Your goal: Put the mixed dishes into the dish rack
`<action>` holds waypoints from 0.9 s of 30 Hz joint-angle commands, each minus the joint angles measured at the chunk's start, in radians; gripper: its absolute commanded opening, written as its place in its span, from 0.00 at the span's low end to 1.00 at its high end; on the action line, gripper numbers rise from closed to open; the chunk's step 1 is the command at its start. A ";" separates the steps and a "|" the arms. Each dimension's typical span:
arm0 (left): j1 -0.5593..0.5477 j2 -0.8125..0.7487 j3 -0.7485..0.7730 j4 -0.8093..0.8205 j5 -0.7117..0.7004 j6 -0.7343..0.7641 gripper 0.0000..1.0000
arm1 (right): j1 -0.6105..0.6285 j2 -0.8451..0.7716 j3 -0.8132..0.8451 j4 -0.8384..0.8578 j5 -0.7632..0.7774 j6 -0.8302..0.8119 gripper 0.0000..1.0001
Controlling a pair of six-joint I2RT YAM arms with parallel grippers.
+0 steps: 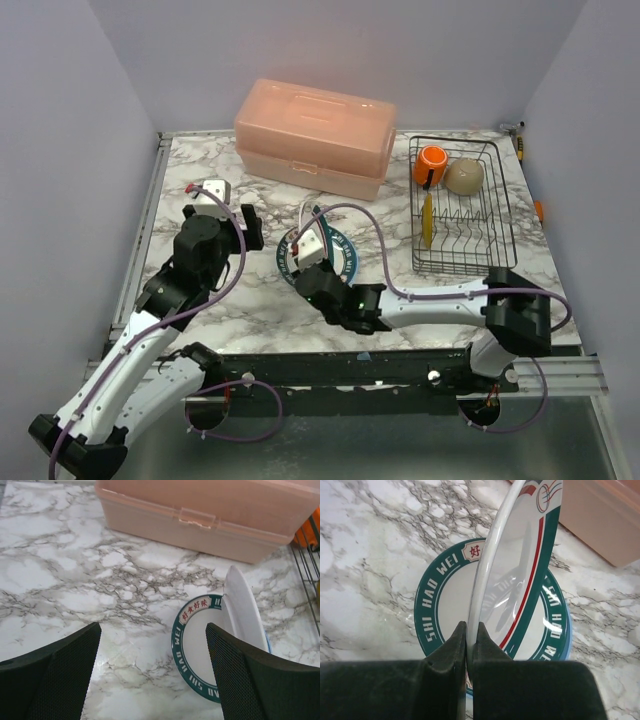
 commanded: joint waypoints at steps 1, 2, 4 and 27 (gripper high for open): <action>0.001 -0.079 -0.041 0.079 -0.137 0.005 0.86 | -0.065 -0.125 -0.037 0.086 -0.201 0.080 0.00; 0.001 -0.091 -0.047 0.088 -0.146 0.005 0.86 | -0.081 -0.153 -0.049 0.088 -0.243 0.100 0.00; 0.000 -0.112 -0.059 0.101 -0.154 0.007 0.86 | -0.126 -0.205 -0.074 0.087 -0.345 0.140 0.00; -0.003 -0.045 -0.045 0.090 -0.057 0.013 0.85 | -0.610 -0.798 -0.039 -0.278 -0.722 0.201 0.00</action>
